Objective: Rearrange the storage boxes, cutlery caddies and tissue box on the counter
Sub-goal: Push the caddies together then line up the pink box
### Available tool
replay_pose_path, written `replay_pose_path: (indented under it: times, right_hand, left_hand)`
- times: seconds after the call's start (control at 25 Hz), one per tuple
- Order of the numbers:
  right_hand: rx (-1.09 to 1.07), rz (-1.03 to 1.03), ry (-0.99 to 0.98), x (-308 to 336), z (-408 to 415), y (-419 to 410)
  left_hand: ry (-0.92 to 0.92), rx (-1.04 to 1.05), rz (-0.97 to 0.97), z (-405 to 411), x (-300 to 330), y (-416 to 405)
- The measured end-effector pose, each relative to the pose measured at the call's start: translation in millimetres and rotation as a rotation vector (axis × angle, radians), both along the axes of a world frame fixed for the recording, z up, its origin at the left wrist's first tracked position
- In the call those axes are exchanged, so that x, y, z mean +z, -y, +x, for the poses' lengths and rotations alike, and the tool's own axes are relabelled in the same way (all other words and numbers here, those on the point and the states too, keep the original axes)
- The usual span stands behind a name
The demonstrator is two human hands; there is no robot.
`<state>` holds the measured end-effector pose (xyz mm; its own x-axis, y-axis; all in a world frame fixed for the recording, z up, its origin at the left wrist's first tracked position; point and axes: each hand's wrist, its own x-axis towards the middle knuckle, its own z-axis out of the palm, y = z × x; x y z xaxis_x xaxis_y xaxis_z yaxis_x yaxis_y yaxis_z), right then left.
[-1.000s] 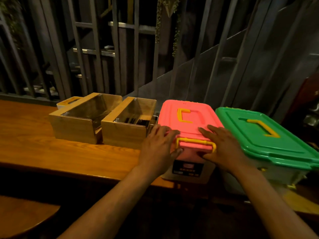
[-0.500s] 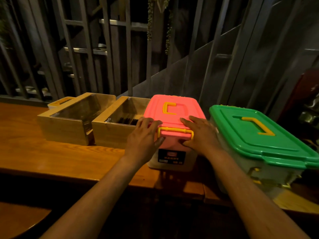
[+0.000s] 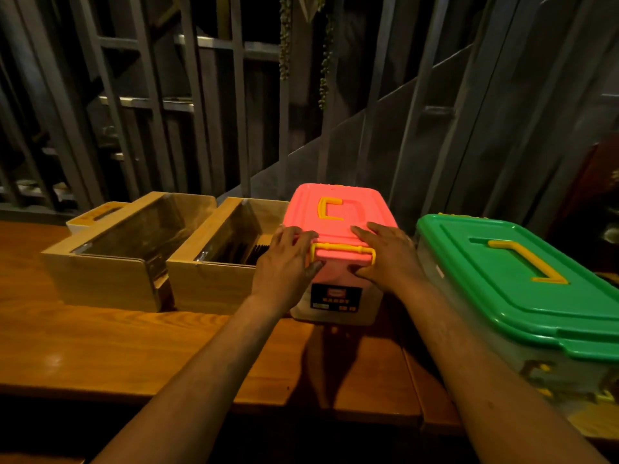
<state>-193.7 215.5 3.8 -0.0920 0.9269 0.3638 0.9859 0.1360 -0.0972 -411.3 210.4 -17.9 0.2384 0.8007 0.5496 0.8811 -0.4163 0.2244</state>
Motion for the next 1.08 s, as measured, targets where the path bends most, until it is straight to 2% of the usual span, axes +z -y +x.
replay_pose_path:
  times: [0.48, 0.72, 0.96, 1.08]
  right_hand:
    - [-0.031, -0.003, -0.038, -2.0, -0.8, -18.6]
    - [-0.135, 0.003, -0.053, -1.9, -12.4, -6.8]
    - [-0.144, -0.170, -0.079, 9.7, -13.2, 20.9]
    - [-0.070, -0.179, -0.099, 31.7, -1.1, 51.3]
  left_hand:
    - [-0.026, -0.023, -0.001, -2.1, 1.6, -21.5]
    - [-0.038, -0.004, 0.002, 0.6, 0.7, -18.7]
    - [-0.142, 0.058, -0.087, 7.4, 11.5, -4.6]
    - [-0.094, 0.018, -0.083, 21.7, 19.9, 22.7]
